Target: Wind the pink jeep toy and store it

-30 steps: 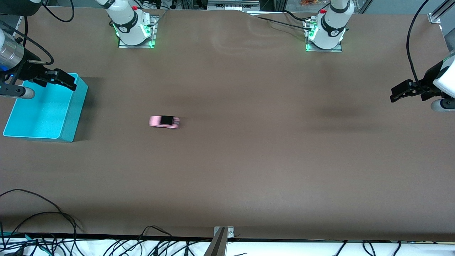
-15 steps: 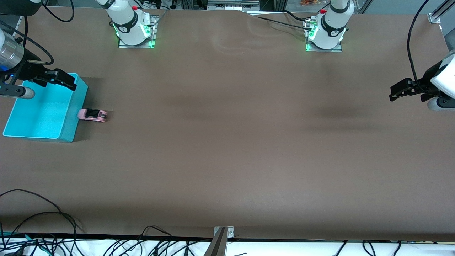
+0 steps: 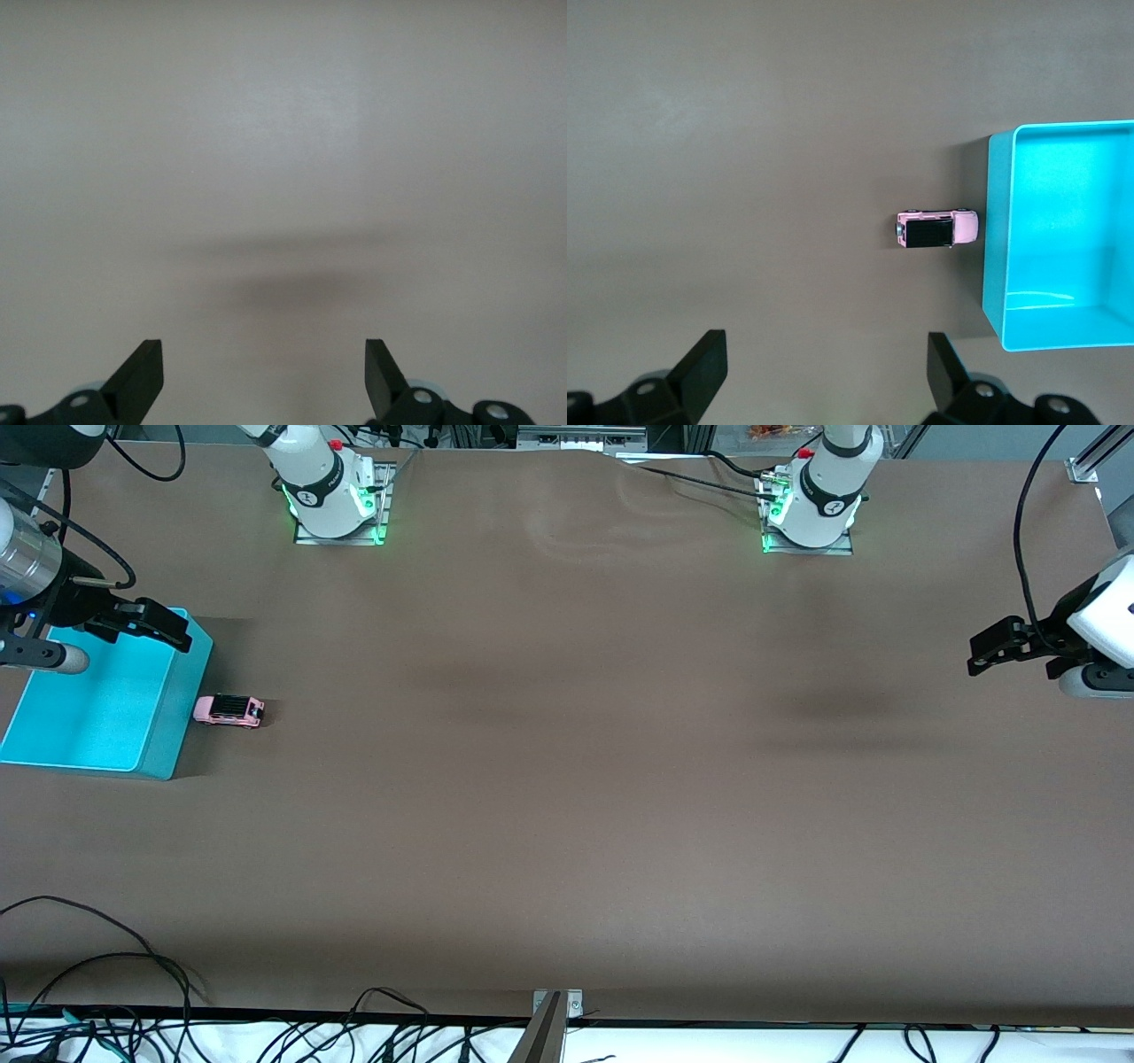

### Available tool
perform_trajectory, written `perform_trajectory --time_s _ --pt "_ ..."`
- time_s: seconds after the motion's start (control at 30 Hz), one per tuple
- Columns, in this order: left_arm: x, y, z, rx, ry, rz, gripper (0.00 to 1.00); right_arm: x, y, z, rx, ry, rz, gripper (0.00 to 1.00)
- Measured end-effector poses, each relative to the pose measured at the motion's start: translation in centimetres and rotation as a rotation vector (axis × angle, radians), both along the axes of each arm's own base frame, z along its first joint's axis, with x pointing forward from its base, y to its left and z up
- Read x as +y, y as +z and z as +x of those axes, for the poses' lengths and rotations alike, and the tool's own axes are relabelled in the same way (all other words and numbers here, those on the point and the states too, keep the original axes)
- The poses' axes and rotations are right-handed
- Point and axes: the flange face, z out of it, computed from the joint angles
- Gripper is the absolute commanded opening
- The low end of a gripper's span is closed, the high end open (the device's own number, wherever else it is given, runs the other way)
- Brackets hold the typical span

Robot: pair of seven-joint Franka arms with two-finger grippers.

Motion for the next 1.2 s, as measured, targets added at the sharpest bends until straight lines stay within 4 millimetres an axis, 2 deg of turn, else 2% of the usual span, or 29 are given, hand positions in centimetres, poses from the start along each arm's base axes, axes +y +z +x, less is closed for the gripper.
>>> perform_trajectory --time_s 0.17,0.33,0.87,1.03,1.2 --pt "-0.6 0.2 0.0 -0.004 -0.012 0.000 1.00 -0.1 -0.3 0.1 0.006 -0.002 0.000 1.00" --pt "-0.5 1.3 0.2 -0.027 -0.011 0.000 1.00 -0.4 -0.5 0.1 0.014 -0.008 0.000 1.00" --pt "-0.9 2.5 0.3 -0.054 -0.018 0.000 1.00 -3.5 -0.4 0.2 0.016 -0.082 -0.001 1.00" --pt "-1.1 3.0 0.5 -0.076 -0.022 -0.001 1.00 -3.9 -2.0 1.1 0.030 -0.206 -0.011 1.00" --pt "-1.5 3.0 0.7 -0.083 -0.030 -0.001 1.00 -4.0 -4.6 2.4 0.035 -0.360 -0.025 1.00"
